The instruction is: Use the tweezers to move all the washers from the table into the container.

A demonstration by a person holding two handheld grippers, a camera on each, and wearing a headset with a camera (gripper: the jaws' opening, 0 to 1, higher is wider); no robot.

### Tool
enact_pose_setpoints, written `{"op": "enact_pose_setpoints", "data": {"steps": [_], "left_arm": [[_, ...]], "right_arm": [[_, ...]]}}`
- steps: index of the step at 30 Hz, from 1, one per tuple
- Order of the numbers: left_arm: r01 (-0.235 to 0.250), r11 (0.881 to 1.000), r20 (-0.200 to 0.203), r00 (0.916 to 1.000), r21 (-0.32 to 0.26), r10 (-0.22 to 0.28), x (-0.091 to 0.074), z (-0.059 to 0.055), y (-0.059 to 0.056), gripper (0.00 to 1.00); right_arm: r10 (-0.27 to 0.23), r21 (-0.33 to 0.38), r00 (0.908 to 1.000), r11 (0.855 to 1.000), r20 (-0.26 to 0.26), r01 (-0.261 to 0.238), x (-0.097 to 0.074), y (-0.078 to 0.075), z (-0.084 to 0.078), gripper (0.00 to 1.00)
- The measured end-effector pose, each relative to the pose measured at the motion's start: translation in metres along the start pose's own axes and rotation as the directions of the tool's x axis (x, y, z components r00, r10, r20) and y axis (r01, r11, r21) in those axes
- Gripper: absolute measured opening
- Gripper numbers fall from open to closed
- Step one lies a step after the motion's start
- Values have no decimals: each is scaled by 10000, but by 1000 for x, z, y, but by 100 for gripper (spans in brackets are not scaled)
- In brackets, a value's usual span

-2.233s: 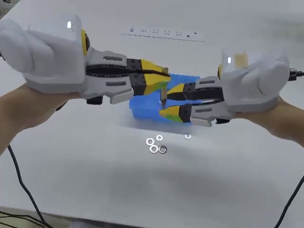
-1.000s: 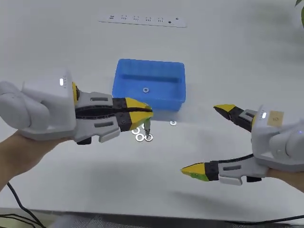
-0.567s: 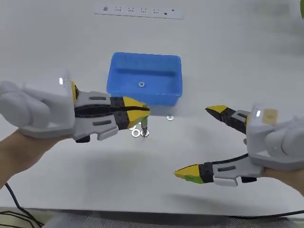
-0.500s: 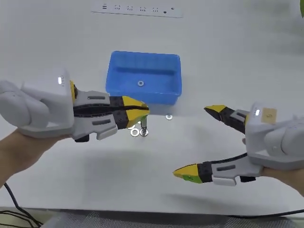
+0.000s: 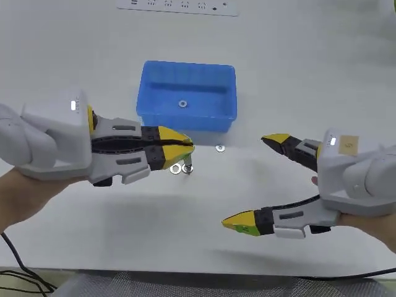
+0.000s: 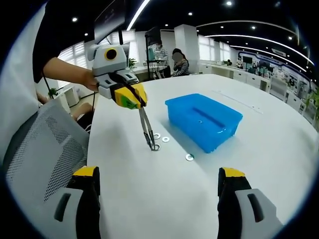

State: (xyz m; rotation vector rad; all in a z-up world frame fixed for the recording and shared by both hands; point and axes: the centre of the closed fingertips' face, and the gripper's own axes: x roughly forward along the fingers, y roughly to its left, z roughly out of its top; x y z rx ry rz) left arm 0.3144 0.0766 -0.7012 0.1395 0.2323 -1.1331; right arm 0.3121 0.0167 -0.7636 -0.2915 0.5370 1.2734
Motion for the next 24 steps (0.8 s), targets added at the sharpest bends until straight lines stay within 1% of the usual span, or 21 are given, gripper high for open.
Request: {"op": "enact_pose_setpoints", "data": {"steps": [2,6,9,11,13,16,17,18,19,21,23,24], "left_arm": [[30,10000,-97,9999,21,-30,-1,-1,0,5],[133,9999,-294,9995,40,-132,-1,-1,0,5],[118,9999,-399,9991,50,-116,2,0,2,5],[116,9999,-398,9991,-20,-117,3,1,1,5],[99,9999,-413,9991,-42,-101,3,1,2,5],[123,9999,-485,9987,-111,-128,2,0,1,5],[125,9998,-503,9986,-132,-131,2,0,2,5],[133,9998,-523,9985,-133,-140,2,0,1,5],[149,9998,-554,9983,-130,-157,2,0,1,5],[148,9997,-575,9982,-203,-159,1,0,1,5],[130,9996,-565,9983,-261,-145,1,0,2,5],[120,9995,-566,9983,-286,-136,1,0,2,5]], "right_arm": [[43,-2,10000,10000,19,-43,1,1,1,99],[302,-20,9995,9995,103,-302,7,4,6,98],[658,-133,9977,9978,137,-656,18,8,13,95],[992,-219,9950,9948,107,-990,27,11,18,88],[1119,-559,9936,9923,139,-1109,35,12,22,79],[1539,-600,9880,9864,98,-1530,51,15,28,73],[1616,-703,9868,9845,84,-1606,55,16,30,69],[1697,-779,9855,9826,77,-1686,57,17,32,65],[1885,-778,9821,9792,56,-1875,61,18,34,60],[2112,-856,9774,9740,99,-2096,67,18,37,48],[2308,-1088,9730,9671,-67,-2301,71,19,39,36],[2362,-1193,9717,9645,-86,-2355,73,19,40,32]]}}
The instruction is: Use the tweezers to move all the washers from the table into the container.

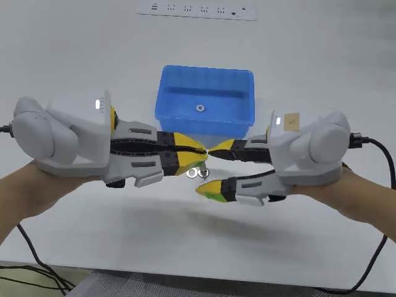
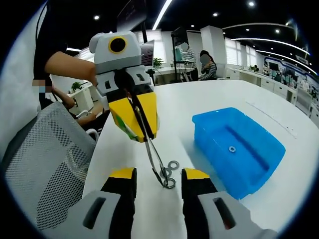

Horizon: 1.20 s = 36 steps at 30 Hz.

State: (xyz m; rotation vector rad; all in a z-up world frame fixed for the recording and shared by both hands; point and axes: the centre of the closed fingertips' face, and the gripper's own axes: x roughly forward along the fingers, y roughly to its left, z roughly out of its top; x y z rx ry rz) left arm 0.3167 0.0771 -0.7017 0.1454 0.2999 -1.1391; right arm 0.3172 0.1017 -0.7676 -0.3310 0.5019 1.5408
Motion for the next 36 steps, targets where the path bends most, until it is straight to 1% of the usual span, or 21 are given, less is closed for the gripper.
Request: {"op": "enact_pose_setpoints", "data": {"steps": [3,4,5,8,9,12,15,18,21,23,28,33,34,36], "left_arm": [[50,10000,-21,10000,-8,-50,0,0,0,5],[65,10000,-29,10000,0,-65,0,0,0,5],[73,10000,-34,10000,3,-73,0,0,0,5],[81,10000,-41,10000,5,-81,0,0,0,5],[82,10000,-41,10000,4,-82,0,0,0,5],[93,10000,-64,9999,22,-93,-1,0,0,5],[86,9999,-105,9999,62,-85,-2,-1,0,5],[41,10000,-134,9999,67,-40,-3,-1,1,5],[50,9999,-210,9998,150,-47,-4,-1,1,5],[43,9998,-275,9996,179,-38,-3,-1,1,6],[-185,9996,-316,9993,234,192,-4,-1,3,6],[-228,9995,-360,9991,224,236,-6,-2,2,6],[-174,9991,-230,9996,396,183,-8,1,0,6],[-125,9997,-28,9999,196,125,-10,5,-1,8]], "right_arm": [[255,-78,9997,9996,9,-255,3,-2,3,27],[313,-242,9995,9992,-21,-313,4,-1,4,24],[389,-442,9992,9983,-70,-392,4,-1,4,21],[716,-664,9969,9951,-339,-737,7,3,3,17],[735,-710,9965,9946,-388,-761,8,3,3,16],[843,-1014,9933,9906,-793,-922,12,6,-2,13],[754,-1280,9937,9881,-829,-857,13,7,-1,12],[691,-1740,9935,9811,-903,-841,13,6,-1,11],[674,-2010,9934,9759,-926,-850,13,6,-1,10],[702,-2030,9938,9753,-860,-864,13,6,-1,10],[677,-2021,9948,9759,-759,-818,13,5,0,10],[745,-1932,9951,9774,-646,-858,14,7,1,9],[762,-1896,9952,9780,-619,-867,14,8,1,9],[759,-1843,9954,9791,-592,-856,14,9,1,9]]}}
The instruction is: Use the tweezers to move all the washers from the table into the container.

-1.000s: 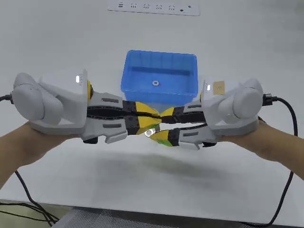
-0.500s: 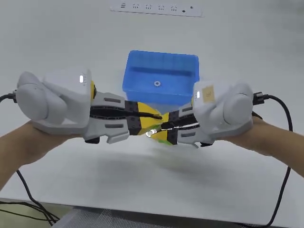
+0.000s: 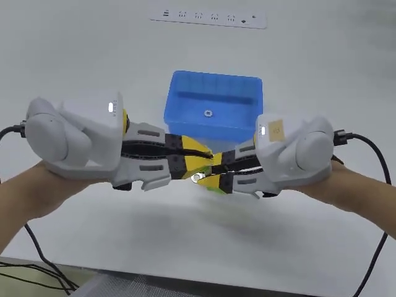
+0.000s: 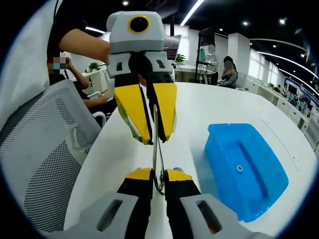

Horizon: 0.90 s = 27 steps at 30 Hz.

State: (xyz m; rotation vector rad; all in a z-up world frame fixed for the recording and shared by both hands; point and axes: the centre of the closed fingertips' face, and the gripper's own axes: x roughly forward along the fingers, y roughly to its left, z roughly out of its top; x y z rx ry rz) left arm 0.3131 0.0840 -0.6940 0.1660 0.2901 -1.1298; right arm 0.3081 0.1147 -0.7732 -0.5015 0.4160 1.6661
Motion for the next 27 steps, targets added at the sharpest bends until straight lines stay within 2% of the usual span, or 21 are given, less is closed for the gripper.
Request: {"op": "enact_pose_setpoints", "data": {"steps": [4,8,13,17,20,22,25,27], "left_arm": [[-74,9999,70,9999,-106,75,-3,2,1,15],[-280,9991,313,9991,-332,290,-8,8,4,22],[-558,9976,383,9976,-416,574,-16,10,0,31],[-971,9936,429,9941,-586,997,-27,10,-3,39],[-1343,9880,302,9901,-759,1369,-35,6,-3,46],[-1712,9805,240,9844,-964,1743,-41,4,-1,54],[-2129,9689,703,9723,-1262,2229,-49,16,3,63],[-2218,9661,772,9694,-1321,2331,-52,18,3,67]], "right_arm": [[-85,124,9999,9999,66,84,-2,-2,1,9],[-156,199,9998,9997,147,153,-7,-3,5,9],[-266,311,9990,9992,347,255,-13,-4,13,9],[-332,218,9984,9992,465,322,-20,-4,21,9],[-421,109,9977,9991,525,416,-26,-6,27,9],[-508,87,9969,9987,608,504,-31,-9,32,9],[-706,-17,9953,9975,668,709,-40,-16,40,9],[-840,-88,9935,9964,765,849,-45,-21,46,9]]}}
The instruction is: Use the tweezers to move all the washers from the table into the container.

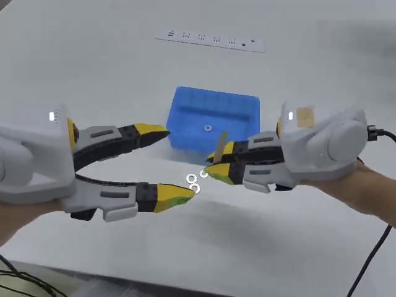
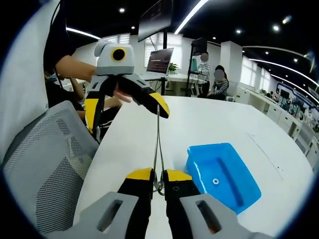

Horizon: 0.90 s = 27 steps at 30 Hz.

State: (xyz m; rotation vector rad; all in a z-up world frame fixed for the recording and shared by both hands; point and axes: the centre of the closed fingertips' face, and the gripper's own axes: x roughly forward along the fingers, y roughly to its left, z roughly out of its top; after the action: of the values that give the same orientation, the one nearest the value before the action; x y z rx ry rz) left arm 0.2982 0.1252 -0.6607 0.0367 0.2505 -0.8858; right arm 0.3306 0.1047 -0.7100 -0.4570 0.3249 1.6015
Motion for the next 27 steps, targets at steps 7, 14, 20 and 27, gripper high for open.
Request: {"op": "enact_pose_setpoints", "data": {"steps": [7,14,20,27], "left_arm": [[-686,9976,-196,9975,-99,683,-7,-5,11,82],[-1184,9926,-188,9928,-276,1179,-17,-6,19,93],[-1584,9841,-101,9874,-798,1581,-21,-10,28,100],[-1875,9755,-108,9822,-1148,1875,-24,-11,34,100]], "right_arm": [[-587,86,9977,9983,328,584,-5,-32,16,9],[-1568,356,9851,9873,706,1546,0,-85,21,9],[-1881,965,9798,9787,675,1812,16,-114,0,9],[-1828,1357,9821,9751,453,1752,29,-118,-21,9]]}}
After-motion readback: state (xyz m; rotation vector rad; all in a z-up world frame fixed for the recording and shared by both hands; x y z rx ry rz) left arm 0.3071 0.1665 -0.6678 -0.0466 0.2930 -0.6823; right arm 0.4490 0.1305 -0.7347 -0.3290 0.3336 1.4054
